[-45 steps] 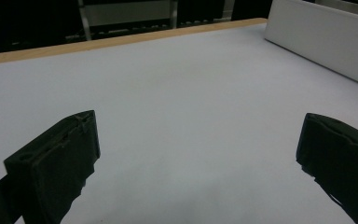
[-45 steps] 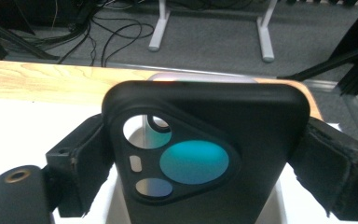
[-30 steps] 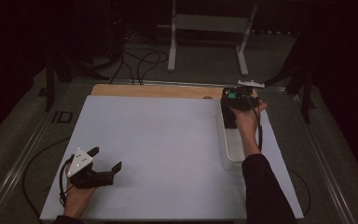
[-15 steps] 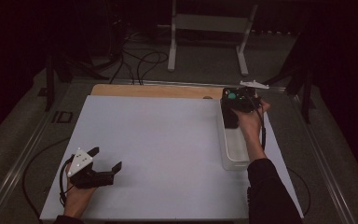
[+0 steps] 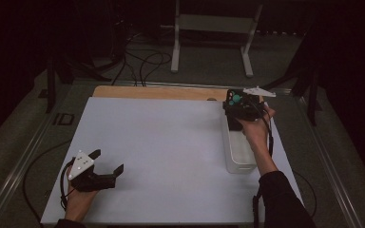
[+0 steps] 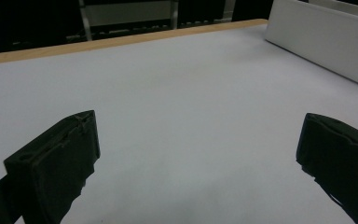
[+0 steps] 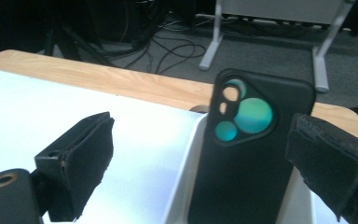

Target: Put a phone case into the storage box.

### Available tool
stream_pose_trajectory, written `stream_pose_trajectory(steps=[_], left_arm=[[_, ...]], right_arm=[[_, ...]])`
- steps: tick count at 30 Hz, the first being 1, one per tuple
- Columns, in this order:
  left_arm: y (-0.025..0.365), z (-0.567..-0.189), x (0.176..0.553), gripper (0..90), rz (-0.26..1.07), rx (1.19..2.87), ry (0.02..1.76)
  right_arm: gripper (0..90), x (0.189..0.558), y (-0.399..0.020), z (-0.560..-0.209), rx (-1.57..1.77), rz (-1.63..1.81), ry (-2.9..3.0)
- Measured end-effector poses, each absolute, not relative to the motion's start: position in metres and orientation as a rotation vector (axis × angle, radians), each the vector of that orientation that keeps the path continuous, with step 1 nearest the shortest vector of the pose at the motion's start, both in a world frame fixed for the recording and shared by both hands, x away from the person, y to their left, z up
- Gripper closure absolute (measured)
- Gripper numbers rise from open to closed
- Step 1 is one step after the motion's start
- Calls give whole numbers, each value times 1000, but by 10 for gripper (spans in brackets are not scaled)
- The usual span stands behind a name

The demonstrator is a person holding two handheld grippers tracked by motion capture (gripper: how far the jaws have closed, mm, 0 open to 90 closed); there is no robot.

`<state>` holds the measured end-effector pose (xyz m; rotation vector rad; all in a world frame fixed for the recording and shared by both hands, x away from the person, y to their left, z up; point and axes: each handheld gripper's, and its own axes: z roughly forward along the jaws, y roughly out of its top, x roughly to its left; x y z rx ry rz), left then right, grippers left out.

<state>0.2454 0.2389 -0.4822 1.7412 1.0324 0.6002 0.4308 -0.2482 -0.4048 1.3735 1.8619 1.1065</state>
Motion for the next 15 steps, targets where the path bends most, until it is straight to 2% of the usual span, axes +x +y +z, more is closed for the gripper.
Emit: stream_pose_trajectory(steps=[15], left_arm=[[241,-481,246,3,607,1735,1035]], right_arm=[[75,395,-242,-403,1288,1201,1915]])
